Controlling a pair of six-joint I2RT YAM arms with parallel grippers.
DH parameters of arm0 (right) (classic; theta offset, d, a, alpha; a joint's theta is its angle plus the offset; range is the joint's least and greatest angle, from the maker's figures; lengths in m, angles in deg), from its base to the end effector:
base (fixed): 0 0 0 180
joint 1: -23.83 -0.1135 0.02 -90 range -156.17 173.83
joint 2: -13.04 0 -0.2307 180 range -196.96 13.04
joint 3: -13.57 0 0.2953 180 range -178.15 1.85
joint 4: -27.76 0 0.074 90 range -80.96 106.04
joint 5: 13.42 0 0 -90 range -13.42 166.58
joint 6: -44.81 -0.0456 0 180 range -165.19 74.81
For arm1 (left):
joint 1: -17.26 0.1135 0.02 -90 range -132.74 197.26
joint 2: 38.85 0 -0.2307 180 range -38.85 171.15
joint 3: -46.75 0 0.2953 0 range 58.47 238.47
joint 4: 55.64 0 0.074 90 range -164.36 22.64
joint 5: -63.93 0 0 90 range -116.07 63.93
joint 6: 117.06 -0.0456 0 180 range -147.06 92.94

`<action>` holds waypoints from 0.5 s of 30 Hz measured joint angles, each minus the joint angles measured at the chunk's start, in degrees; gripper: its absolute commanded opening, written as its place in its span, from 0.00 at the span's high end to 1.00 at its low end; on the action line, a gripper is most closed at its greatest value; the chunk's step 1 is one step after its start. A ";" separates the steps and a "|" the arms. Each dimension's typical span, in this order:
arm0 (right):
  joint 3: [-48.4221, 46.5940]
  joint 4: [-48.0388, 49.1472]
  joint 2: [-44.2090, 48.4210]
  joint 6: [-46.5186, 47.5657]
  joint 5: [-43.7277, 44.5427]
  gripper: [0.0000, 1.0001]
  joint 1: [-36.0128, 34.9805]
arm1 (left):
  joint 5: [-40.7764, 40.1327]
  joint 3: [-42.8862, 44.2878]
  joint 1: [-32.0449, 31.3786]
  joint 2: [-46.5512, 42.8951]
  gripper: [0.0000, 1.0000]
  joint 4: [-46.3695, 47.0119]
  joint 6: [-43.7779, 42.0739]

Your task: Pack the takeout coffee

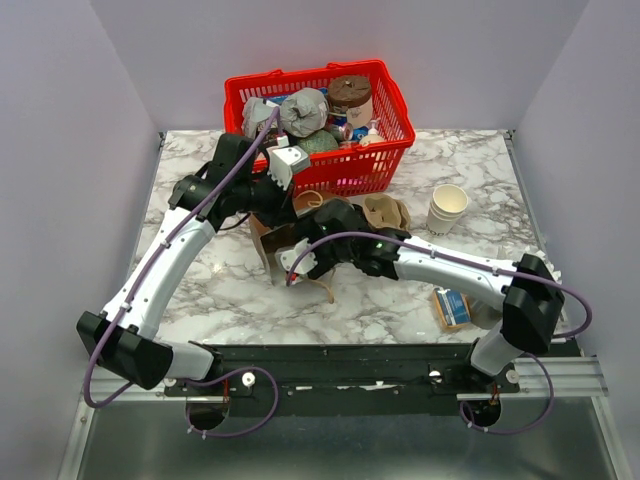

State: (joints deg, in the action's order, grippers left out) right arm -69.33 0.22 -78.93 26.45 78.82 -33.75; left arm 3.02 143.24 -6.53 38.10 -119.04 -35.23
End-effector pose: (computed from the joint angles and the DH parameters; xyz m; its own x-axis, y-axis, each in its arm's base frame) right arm 0.2243 0.3498 0.2262 0.6839 -0.6921 -0.2307 -0.5638 -0.3007 -0.7692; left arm 0.2915 -0.1527 0.3581 -0.5319 0.3702 -0.7616 0.7565 0.6118 -0.2310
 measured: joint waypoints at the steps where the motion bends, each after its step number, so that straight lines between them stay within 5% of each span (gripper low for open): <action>1: 0.00 0.07 -0.28 0.00 0.09 0.99 0.00 | -0.04 0.13 0.07 0.04 1.00 -0.17 -0.22; 15: -0.17 0.63 -4.33 0.00 4.85 1.00 0.02 | -0.04 0.63 0.11 0.26 1.00 -1.62 -1.55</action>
State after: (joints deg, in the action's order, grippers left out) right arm -69.51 0.86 -83.25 26.45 83.67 -33.73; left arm 2.97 143.88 -6.42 38.36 -120.66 -36.78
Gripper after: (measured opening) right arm 0.819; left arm 0.013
